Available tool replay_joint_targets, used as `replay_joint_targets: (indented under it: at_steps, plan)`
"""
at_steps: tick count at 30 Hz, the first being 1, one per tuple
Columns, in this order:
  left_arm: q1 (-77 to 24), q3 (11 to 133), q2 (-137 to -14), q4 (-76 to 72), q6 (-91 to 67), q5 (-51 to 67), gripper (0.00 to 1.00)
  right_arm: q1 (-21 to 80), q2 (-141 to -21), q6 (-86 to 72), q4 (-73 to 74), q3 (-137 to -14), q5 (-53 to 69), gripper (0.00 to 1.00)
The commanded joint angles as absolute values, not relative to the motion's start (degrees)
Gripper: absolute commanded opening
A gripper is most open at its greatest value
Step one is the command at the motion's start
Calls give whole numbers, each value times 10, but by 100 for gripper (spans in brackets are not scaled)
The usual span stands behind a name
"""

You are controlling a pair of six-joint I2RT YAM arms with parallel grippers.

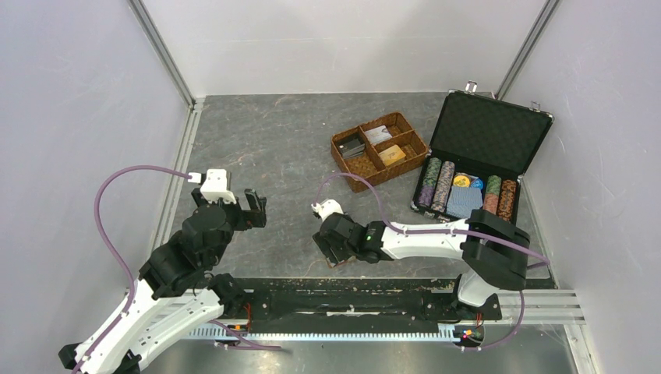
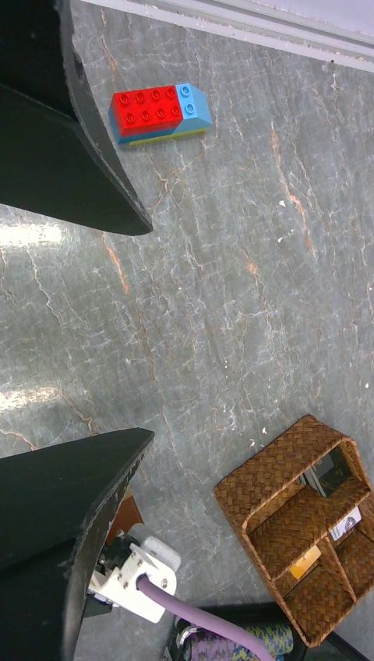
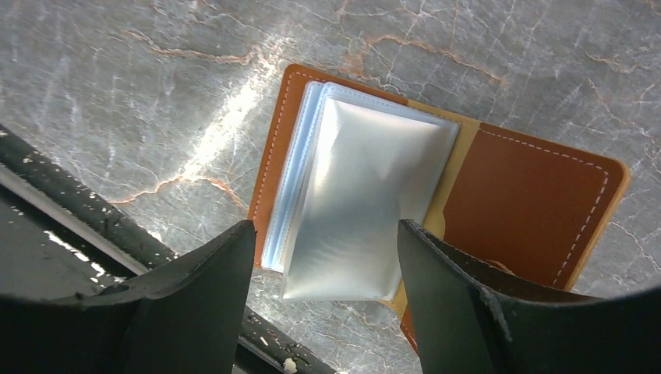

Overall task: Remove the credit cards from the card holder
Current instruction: Remove the credit card from the card holder.

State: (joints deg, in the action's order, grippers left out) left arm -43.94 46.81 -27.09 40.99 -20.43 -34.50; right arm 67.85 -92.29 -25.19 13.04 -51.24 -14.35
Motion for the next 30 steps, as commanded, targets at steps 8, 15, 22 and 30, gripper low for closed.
replay_joint_targets:
  at_steps: [8, 15, 22, 30]
  plan:
    - [-439, 467, -277, 395, -191, -359, 100, 690, -930, -253, 139, -528, -212, 62]
    - [-439, 468, -288, 396, -200, -352, 100, 690, -920, -275, 117, -512, -207, 42]
    - [-439, 473, -312, 417, -278, -307, 100, 687, -906, -282, 112, -504, -225, 16]
    - [-439, 440, -347, 410, -368, -223, 99, 666, -865, -303, 43, -466, -150, 0]
